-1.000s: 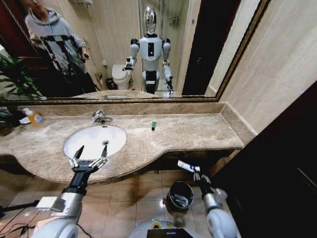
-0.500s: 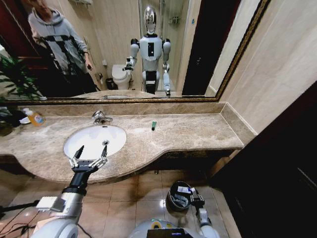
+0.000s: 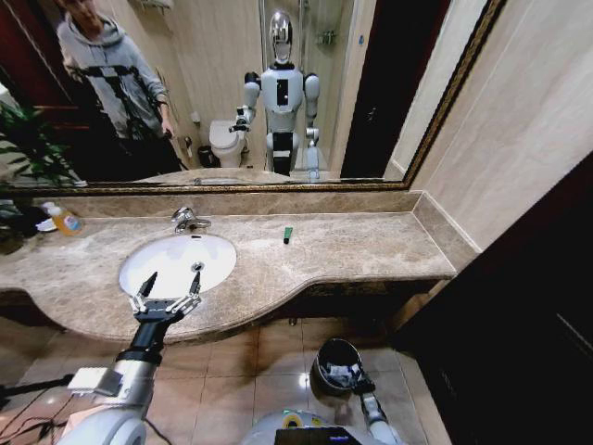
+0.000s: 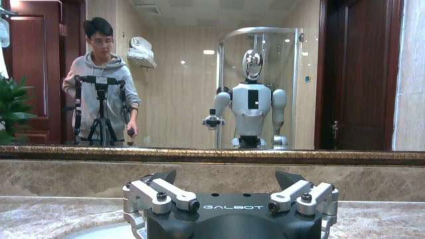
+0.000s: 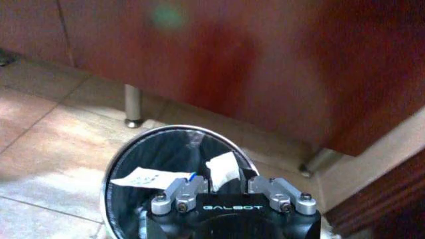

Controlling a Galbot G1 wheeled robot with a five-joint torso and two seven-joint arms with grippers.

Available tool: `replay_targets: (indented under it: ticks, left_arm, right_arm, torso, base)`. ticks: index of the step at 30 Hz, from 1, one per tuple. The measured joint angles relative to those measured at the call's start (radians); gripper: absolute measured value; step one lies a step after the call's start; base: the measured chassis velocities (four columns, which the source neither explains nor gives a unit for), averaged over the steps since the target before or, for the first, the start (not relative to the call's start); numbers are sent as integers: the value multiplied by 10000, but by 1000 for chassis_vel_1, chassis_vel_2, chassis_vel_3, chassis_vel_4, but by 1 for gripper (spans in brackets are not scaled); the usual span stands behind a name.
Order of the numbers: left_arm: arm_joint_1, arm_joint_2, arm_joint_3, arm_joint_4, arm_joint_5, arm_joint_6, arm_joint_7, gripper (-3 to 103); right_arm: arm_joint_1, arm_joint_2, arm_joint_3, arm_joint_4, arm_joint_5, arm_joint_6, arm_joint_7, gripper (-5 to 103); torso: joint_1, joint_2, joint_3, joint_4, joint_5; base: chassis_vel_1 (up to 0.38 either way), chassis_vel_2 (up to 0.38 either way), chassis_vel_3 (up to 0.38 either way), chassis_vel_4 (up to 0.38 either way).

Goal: Pick up the trash from the sink and place it in the trash bin.

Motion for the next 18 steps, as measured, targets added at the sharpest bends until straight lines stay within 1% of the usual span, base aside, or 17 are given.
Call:
replay_targets:
  ticks: [2, 3, 5, 11, 14, 16, 17, 18]
  left_arm:
    - [0, 0, 0, 0, 0, 0, 0, 100]
    - [0, 0, 0, 0, 0, 0, 0, 100]
    - [0, 0, 0, 0, 0, 0, 0, 100]
    - [0, 0, 0, 0, 0, 0, 0, 100]
    - [0, 0, 0, 0, 0, 0, 0, 100]
    - [0, 0, 0, 0, 0, 0, 0, 100]
    - [0, 0, 0, 0, 0, 0, 0, 100]
    - [0, 0, 0, 0, 0, 0, 0, 100]
  right_arm:
    - [103, 30, -1, -131, -129, -2, 2, 27]
    - [264, 87, 2, -329, -601, 70, 20, 27]
    - [297, 109, -34, -337, -994, 136, -5, 27]
    - [492, 114, -17, -612, -983, -86, -70, 25]
    - [465, 70, -20, -563, -1093, -129, -236, 41]
    - [422, 73, -24, -480, -1117, -129, -283, 41]
    - [387, 103, -24, -417, -1121, -129, -296, 52]
    - [373, 133, -23, -401, -1114, -129, -297, 52]
  torso:
    - [0, 0, 0, 0, -1]
    - [0, 0, 0, 0, -1]
    - [0, 0, 0, 0, -1]
    - [0, 0, 0, 0, -1]
    - [0, 0, 0, -1, -2]
    - [0, 0, 0, -1, -2]
    - [0, 0, -1, -1, -3]
    - [0, 0, -1, -1, -1]
  base:
    - [0, 0, 0, 0]
    - [0, 0, 0, 0]
    - [0, 0, 0, 0]
    - [0, 0, 0, 0]
    - [0, 0, 0, 0]
    - [0, 0, 0, 0]
    - [0, 0, 0, 0]
    - [0, 0, 0, 0]
